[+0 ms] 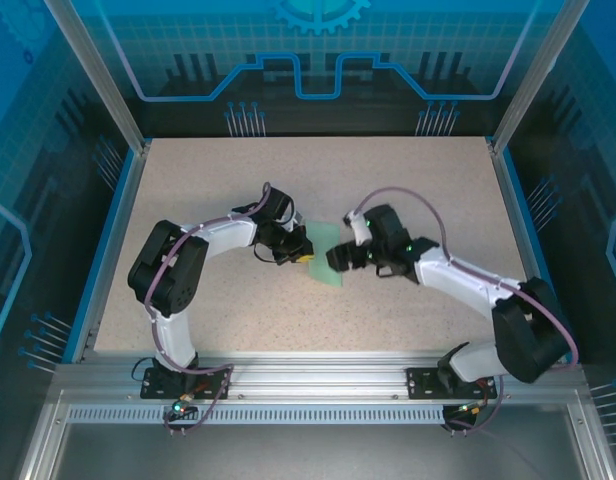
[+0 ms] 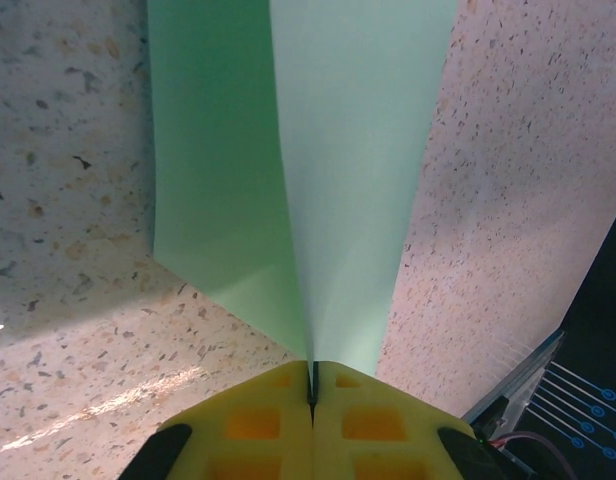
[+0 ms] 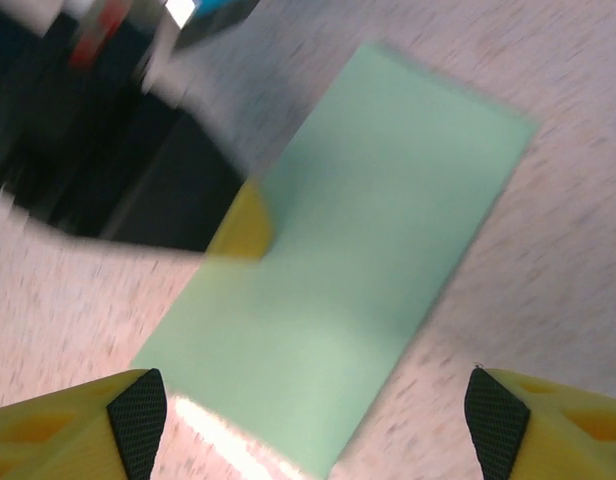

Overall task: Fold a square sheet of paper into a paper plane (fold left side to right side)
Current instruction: Third fold the triangle at the center of the table.

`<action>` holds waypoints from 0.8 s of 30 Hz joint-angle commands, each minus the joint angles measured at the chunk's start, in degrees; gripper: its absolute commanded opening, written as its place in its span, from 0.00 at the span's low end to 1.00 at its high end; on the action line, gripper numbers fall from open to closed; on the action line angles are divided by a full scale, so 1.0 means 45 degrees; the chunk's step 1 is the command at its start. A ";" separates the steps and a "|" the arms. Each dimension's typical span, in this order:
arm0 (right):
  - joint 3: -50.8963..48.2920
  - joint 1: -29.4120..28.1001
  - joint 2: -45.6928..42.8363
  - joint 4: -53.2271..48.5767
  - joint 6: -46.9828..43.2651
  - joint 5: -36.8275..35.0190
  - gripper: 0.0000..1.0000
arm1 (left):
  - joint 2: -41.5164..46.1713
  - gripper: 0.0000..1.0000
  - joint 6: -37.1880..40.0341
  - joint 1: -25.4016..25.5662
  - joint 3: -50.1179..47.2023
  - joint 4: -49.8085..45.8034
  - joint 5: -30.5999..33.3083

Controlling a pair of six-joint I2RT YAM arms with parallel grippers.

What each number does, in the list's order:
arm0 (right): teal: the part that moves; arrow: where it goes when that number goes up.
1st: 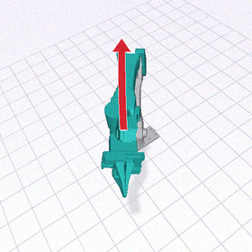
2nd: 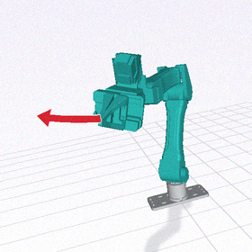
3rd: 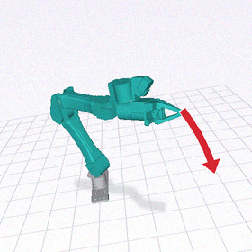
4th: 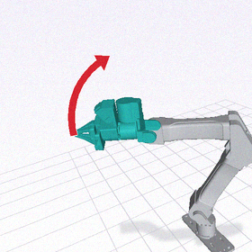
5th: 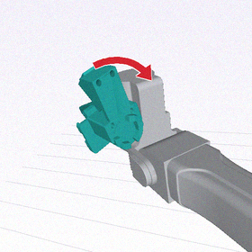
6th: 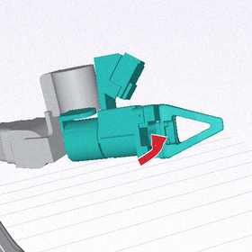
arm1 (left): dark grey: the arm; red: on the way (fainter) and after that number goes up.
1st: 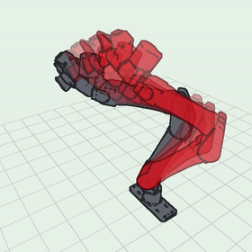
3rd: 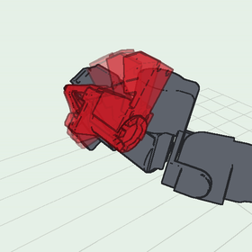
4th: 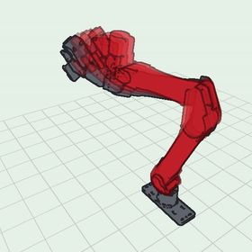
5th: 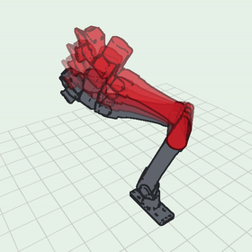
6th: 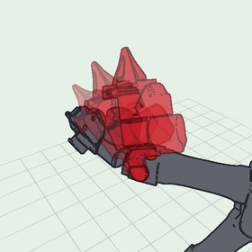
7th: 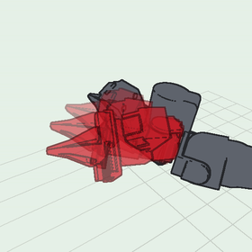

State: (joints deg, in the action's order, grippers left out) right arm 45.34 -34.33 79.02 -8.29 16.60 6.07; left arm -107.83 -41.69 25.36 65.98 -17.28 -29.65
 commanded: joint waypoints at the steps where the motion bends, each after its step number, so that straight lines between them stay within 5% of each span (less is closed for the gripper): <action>1: -0.1186 -0.1476 -0.0846 0.0862 -0.0487 -0.1391 0.84 | 0.0127 0.01 -0.0379 0.0063 -0.0227 0.0013 -0.0476; 8: -0.2528 -0.3863 -0.1386 0.1859 -0.1276 -0.3189 0.97 | 0.0143 0.02 -0.0540 0.0066 -0.0018 -0.0270 -0.0445; 24: 0.0219 -0.4413 0.2965 0.2270 -0.2894 -0.4270 0.89 | 0.0278 0.02 -0.0609 0.0056 -0.0130 -0.0350 -0.0465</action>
State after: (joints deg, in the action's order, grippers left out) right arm 43.46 -53.39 90.26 0.56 5.48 -11.66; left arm -107.83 -43.64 25.36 65.45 -17.54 -29.87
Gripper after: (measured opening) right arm 0.900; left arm 0.050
